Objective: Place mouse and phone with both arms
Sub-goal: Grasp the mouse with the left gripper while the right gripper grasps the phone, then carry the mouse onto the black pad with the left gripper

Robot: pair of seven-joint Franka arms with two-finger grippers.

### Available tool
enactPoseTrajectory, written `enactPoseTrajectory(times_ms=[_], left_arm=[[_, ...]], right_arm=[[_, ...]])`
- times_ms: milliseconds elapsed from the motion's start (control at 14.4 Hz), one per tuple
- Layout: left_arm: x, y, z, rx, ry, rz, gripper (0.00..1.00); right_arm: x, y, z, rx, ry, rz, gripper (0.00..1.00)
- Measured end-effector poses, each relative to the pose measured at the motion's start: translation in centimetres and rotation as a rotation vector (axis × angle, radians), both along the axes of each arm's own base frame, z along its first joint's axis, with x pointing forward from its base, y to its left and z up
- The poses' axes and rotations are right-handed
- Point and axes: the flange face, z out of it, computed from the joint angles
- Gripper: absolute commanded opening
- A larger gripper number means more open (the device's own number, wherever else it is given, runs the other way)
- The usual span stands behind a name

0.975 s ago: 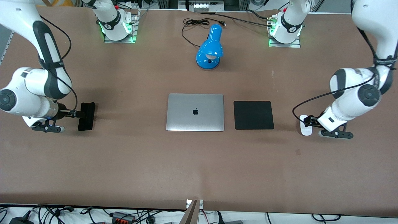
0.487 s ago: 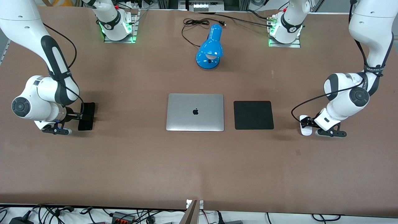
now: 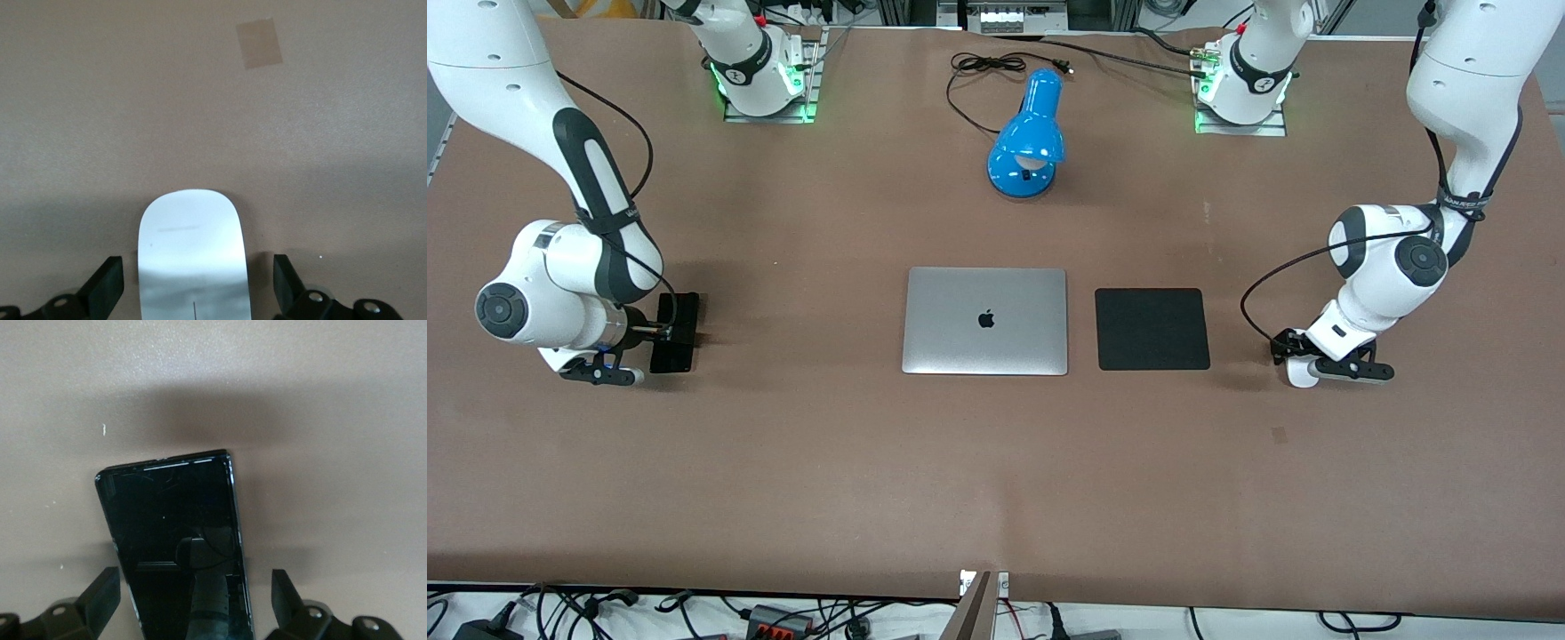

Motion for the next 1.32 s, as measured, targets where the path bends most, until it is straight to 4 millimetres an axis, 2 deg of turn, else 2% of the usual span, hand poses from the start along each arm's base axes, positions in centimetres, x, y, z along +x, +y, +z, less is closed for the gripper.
enactPoseTrajectory(times_ms=[70, 209, 418, 557, 627, 766, 905, 975, 1044, 1184, 1253, 1323], left_arm=[[0.0, 0.0, 0.0, 0.0, -0.001, -0.001, 0.3], [0.0, 0.0, 0.0, 0.002, -0.002, -0.013, 0.18], [0.2, 0.0, 0.5, 0.008, -0.002, -0.04, 0.17], [1.1, -0.1, 1.6, 0.011, 0.039, -0.051, 0.18], [2.0, -0.6, 2.9, 0.013, 0.075, -0.062, 0.18], [4.1, -2.5, 7.1, 0.013, 0.162, -0.094, 0.18], [5.6, -6.2, 11.1, 0.002, 0.223, -0.114, 0.17], [5.8, -8.8, 12.1, -0.008, 0.23, -0.103, 0.18], [5.6, -11.7, 12.1, -0.016, 0.232, -0.092, 0.18], [4.9, -17.7, 10.7, -0.027, 0.224, -0.101, 0.18], [4.3, -20.2, 9.6, -0.027, 0.22, -0.099, 0.19], [3.9, -21.8, 8.6, -0.024, 0.216, -0.085, 0.19]], right_arm=[[0.0, 0.0, 0.0, 0.0, -0.001, 0.0, 1.0], [0.0, 0.1, 0.0, 0.001, -0.001, 0.001, 1.0], [0.1, 0.8, -0.2, 0.004, 0.002, 0.011, 1.0], [0.1, 1.0, -0.2, 0.004, 0.002, 0.012, 1.0], [0.1, 1.0, -0.2, 0.004, 0.001, 0.012, 1.0], [0.1, 1.0, -0.3, 0.004, 0.002, 0.012, 1.0], [0.1, 1.0, -0.5, 0.005, 0.006, 0.013, 1.0], [0.0, 1.0, -0.6, 0.005, 0.008, 0.013, 1.0], [0.0, 1.0, -0.7, 0.005, 0.01, 0.013, 1.0], [0.0, 1.0, -0.9, 0.005, 0.012, 0.013, 1.0], [0.0, 1.0, -1.0, 0.005, 0.013, 0.014, 1.0], [-0.1, 1.0, -1.2, 0.006, 0.017, 0.014, 1.0]])
